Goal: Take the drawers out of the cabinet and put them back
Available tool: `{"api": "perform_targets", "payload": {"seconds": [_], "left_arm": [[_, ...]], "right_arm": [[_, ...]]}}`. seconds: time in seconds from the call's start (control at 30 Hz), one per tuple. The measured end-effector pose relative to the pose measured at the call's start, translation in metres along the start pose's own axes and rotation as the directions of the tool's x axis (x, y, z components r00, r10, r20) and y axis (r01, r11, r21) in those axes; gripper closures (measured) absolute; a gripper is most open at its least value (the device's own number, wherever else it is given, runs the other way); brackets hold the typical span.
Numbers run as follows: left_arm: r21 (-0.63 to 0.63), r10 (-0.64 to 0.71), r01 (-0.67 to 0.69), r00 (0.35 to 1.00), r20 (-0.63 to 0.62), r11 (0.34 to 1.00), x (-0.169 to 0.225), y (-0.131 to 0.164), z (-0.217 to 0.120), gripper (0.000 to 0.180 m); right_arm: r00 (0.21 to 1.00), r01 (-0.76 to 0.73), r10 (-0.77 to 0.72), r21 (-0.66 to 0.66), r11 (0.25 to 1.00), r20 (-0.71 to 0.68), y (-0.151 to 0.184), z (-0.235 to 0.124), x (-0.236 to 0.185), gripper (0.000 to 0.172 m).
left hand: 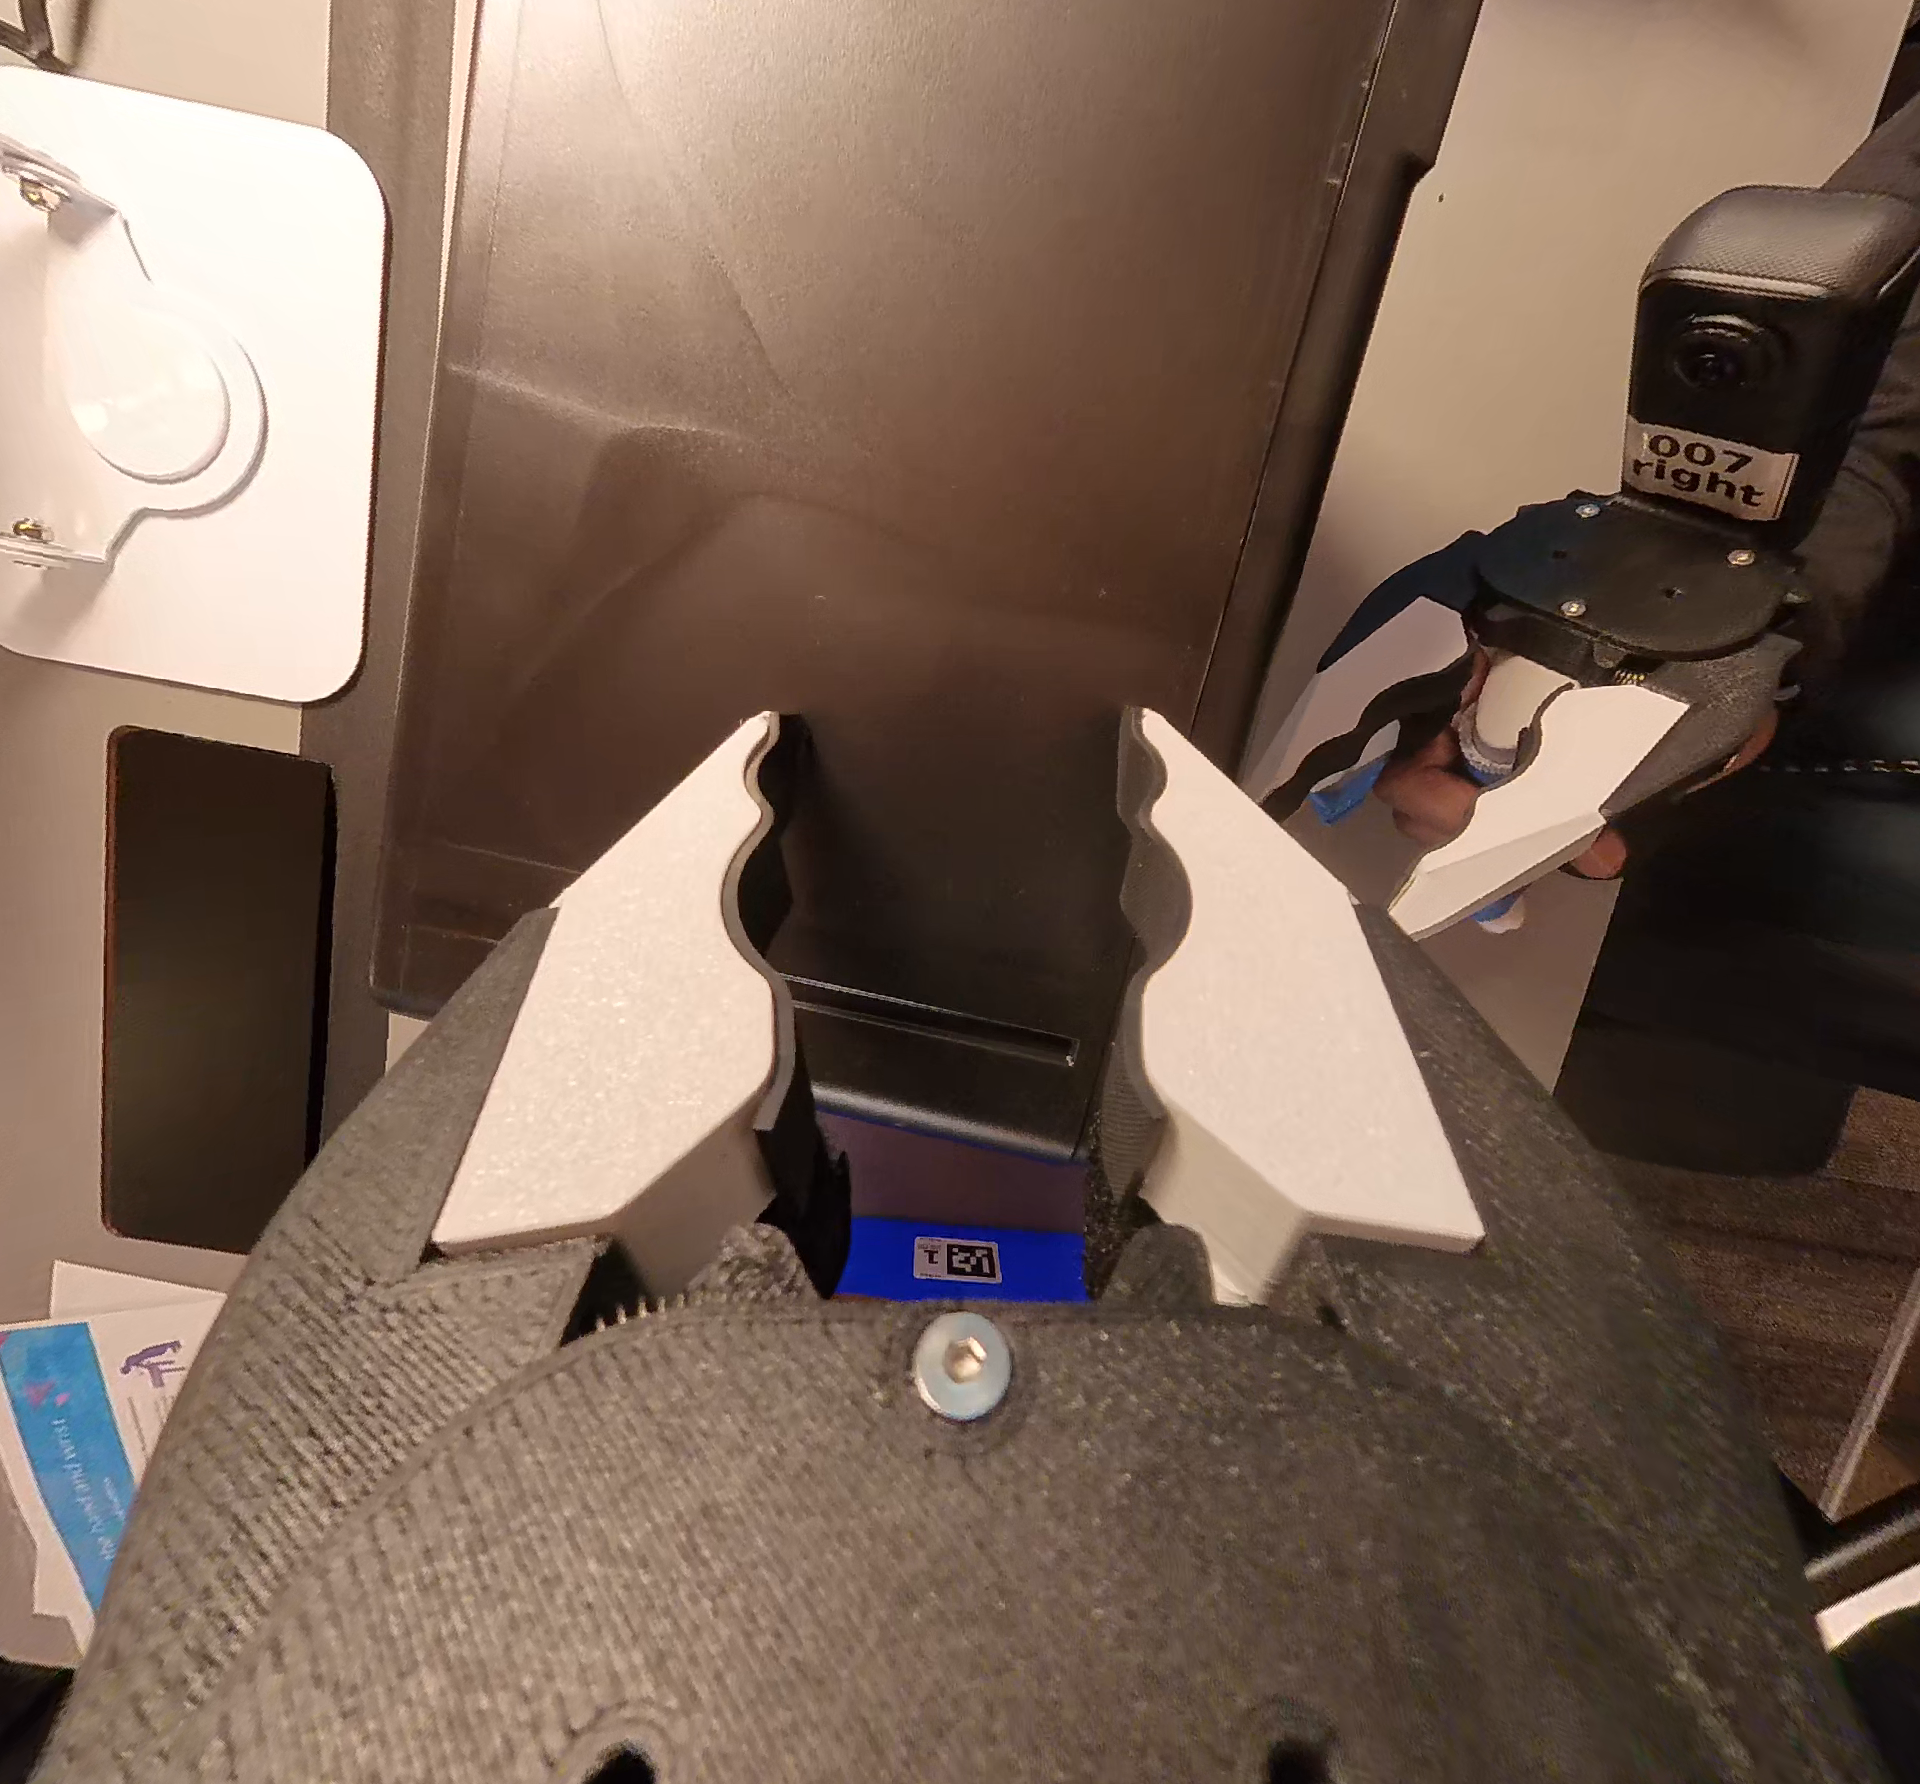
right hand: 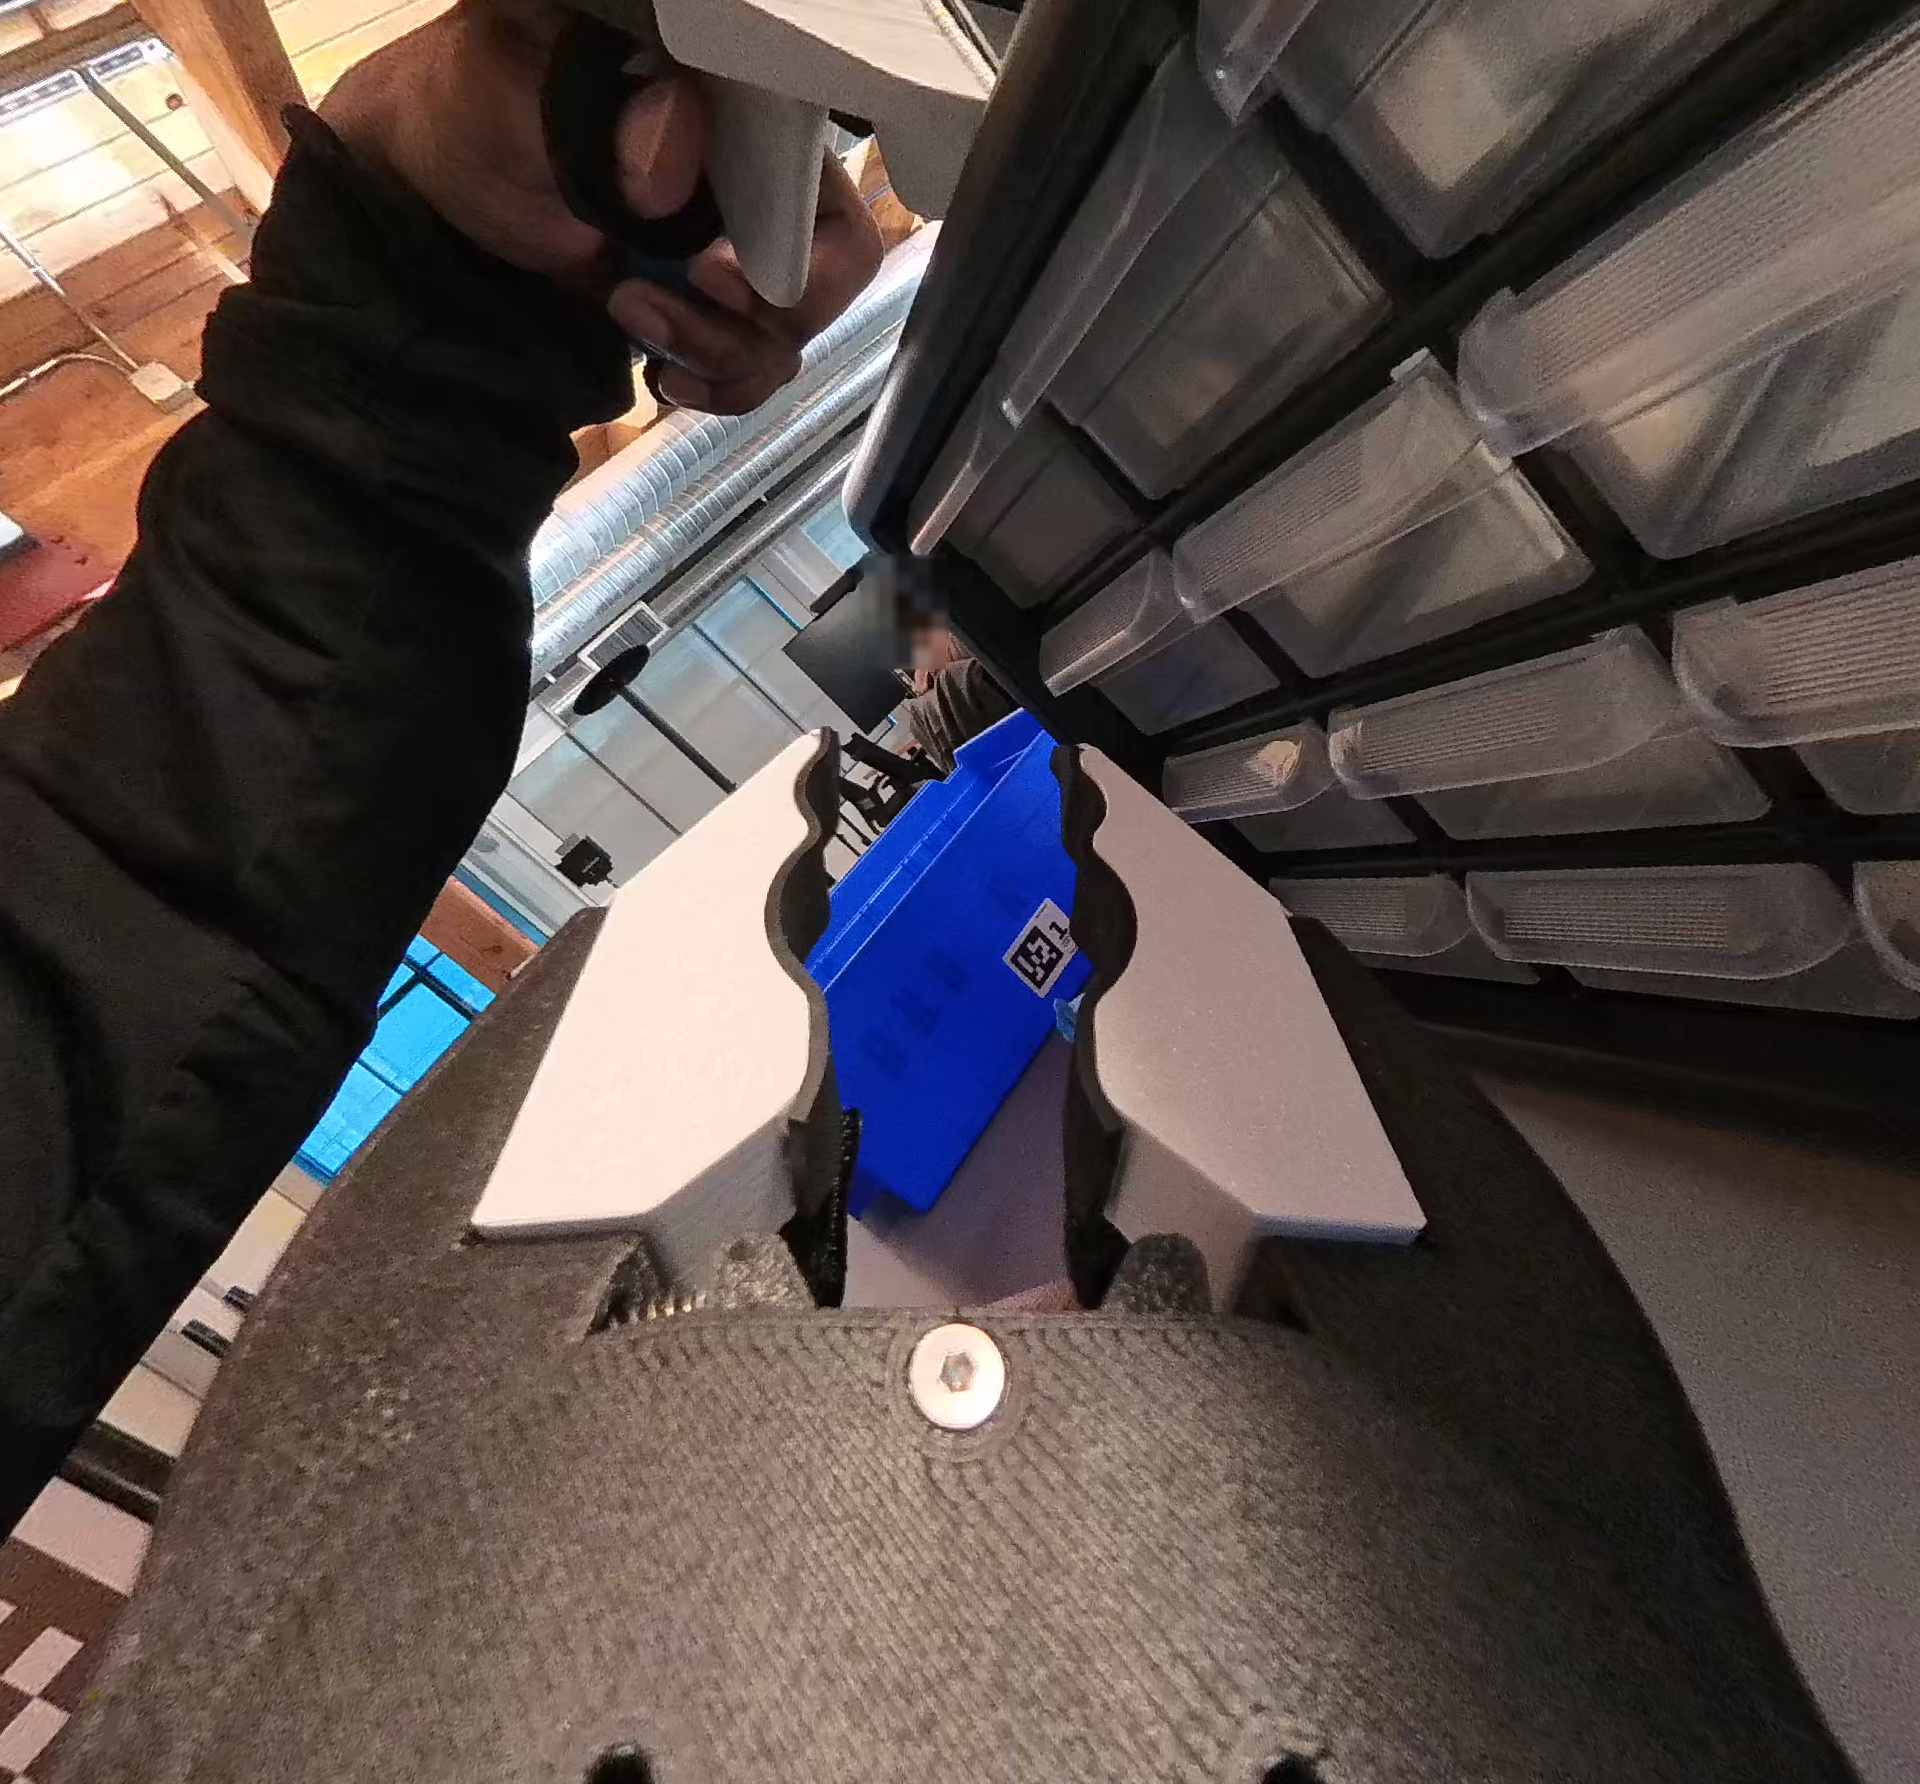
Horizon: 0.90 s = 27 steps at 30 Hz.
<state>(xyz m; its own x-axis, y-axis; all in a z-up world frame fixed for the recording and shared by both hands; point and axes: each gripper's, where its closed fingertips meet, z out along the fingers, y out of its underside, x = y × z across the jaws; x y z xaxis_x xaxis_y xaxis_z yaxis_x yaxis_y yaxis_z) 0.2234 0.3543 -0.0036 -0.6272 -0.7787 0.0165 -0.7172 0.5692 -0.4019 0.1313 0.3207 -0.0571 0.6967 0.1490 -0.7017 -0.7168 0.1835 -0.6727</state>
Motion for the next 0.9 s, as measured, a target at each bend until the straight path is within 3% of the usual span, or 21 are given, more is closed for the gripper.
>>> {"api": "perform_targets", "payload": {"seconds": [0.9], "left_arm": [[-0.005, -0.003, 0.003, 1.000, 0.002, 1.000, 0.0000, -0.0001, 0.0000, 0.107]], "right_arm": [[0.999, 0.028, -0.027, 0.037, 0.999, -0.048, -0.0070, -0.0019, 0.0062, 0.130]]}}
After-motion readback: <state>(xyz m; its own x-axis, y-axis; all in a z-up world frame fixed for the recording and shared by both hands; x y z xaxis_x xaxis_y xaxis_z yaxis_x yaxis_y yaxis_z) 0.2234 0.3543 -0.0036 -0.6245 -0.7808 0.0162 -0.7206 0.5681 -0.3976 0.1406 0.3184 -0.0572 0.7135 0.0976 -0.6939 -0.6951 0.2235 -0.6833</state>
